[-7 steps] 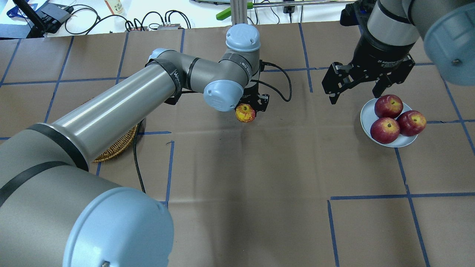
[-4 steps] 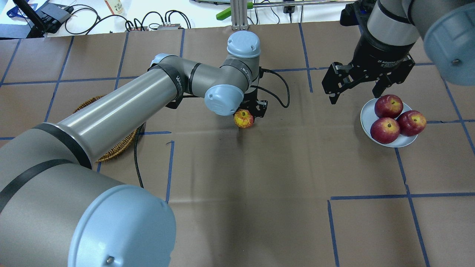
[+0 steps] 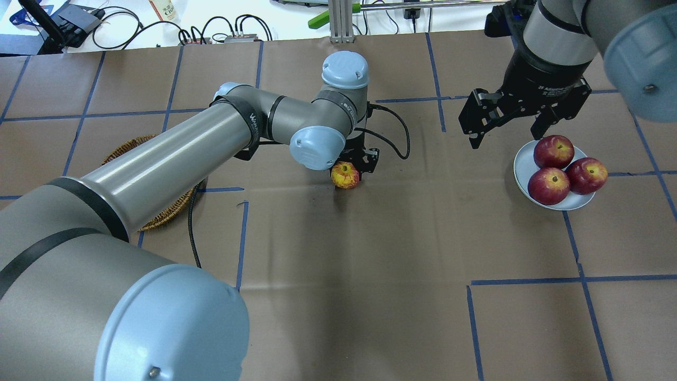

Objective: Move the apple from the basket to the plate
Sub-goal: 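Lower the apple onto the table center and open the left gripper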

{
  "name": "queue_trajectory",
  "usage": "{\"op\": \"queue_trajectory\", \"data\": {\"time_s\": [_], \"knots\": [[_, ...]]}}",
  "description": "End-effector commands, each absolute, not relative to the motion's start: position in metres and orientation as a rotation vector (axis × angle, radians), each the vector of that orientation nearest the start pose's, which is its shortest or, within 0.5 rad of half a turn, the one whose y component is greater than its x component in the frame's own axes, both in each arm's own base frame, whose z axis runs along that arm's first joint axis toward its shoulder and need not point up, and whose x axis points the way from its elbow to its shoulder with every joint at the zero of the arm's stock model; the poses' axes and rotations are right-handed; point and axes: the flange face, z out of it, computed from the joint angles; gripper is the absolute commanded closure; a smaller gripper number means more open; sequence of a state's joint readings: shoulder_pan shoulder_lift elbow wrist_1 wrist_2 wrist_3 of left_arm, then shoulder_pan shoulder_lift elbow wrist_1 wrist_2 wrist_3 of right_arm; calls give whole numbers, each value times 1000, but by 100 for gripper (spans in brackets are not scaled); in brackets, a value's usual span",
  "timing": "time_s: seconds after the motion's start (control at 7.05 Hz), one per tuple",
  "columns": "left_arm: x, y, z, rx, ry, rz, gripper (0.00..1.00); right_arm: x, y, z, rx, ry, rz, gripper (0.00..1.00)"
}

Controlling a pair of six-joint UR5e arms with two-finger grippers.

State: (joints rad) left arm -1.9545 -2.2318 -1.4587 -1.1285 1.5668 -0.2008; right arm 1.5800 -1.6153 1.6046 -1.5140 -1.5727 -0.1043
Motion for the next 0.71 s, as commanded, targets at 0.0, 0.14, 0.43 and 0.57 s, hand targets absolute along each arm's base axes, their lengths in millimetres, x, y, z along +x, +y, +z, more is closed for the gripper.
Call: {"op": "queue_trajectory", "data": {"time_s": [0.0,0.14,0.43,0.57], "knots": [[-380,-590,201,270,3115,130,1,137,-467,487,-178,3137,72,0],[-380,-591,215,271,3124,96,1,137,-467,487,-178,3135,72,0],[-330,-590,316,206,3142,3,1,137,-467,487,-178,3137,72,0],[-280,-583,370,230,3148,-4,1,137,-467,487,-178,3137,72,0]]}}
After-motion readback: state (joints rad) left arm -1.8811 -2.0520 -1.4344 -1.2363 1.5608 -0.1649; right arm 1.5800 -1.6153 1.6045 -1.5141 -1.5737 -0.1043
